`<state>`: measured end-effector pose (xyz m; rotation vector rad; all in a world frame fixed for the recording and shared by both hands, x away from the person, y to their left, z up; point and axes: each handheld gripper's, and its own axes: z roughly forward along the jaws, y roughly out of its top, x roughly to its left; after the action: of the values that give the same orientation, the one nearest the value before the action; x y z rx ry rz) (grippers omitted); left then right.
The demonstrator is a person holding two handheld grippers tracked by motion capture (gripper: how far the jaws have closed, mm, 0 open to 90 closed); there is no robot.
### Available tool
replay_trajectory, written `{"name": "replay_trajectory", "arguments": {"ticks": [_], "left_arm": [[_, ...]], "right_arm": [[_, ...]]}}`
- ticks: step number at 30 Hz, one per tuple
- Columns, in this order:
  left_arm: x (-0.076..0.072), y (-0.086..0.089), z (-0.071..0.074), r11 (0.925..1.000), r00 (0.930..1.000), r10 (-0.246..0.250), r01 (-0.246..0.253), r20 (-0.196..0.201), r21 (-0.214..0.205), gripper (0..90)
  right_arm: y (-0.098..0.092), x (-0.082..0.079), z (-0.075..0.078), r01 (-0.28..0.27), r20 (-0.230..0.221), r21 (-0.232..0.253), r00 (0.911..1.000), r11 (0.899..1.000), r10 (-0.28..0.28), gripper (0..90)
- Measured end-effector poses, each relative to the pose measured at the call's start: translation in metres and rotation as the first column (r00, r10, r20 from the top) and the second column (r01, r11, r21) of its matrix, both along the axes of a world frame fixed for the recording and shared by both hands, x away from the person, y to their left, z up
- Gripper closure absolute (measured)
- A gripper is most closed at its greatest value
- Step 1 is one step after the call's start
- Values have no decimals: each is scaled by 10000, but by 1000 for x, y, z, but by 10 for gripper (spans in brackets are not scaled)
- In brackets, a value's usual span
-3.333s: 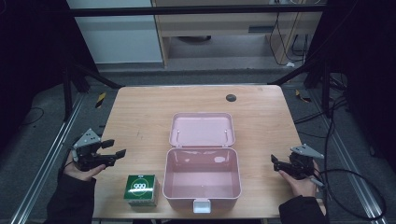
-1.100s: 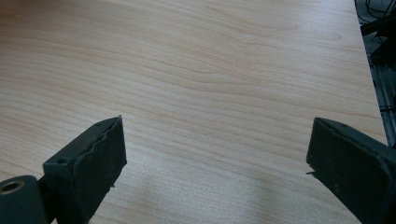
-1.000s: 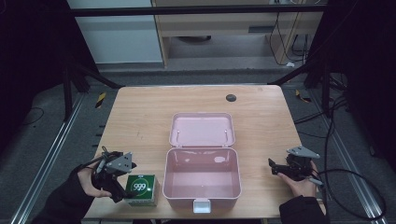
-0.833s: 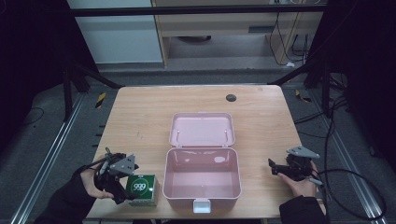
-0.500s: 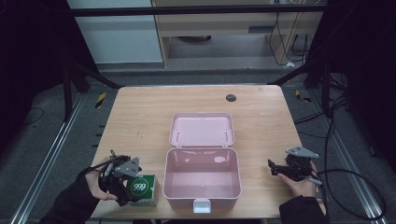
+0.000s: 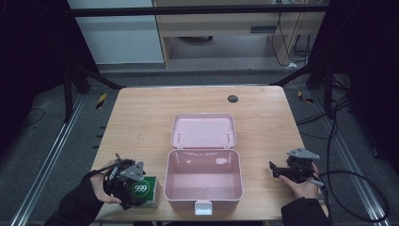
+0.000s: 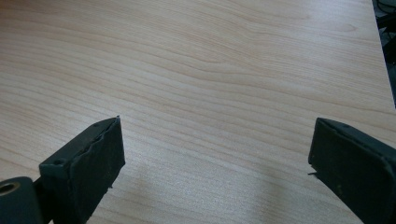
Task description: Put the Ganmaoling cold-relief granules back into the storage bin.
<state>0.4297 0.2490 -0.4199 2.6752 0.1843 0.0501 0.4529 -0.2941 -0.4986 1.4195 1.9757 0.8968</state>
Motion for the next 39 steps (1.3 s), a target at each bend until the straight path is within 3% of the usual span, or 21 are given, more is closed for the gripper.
{"name": "replay_trajectory", "arguments": {"ticks": [23,39], "left_arm": [[6,-7,-18,9995,9992,-221,229,-346,237,77],[8,-8,-24,9993,9981,-360,364,-502,59,101]], "right_arm": [[1,1,-3,-197,-150,-126,9997,9997,195,32],[2,2,-4,-269,-236,-153,9994,9995,265,33]]}}
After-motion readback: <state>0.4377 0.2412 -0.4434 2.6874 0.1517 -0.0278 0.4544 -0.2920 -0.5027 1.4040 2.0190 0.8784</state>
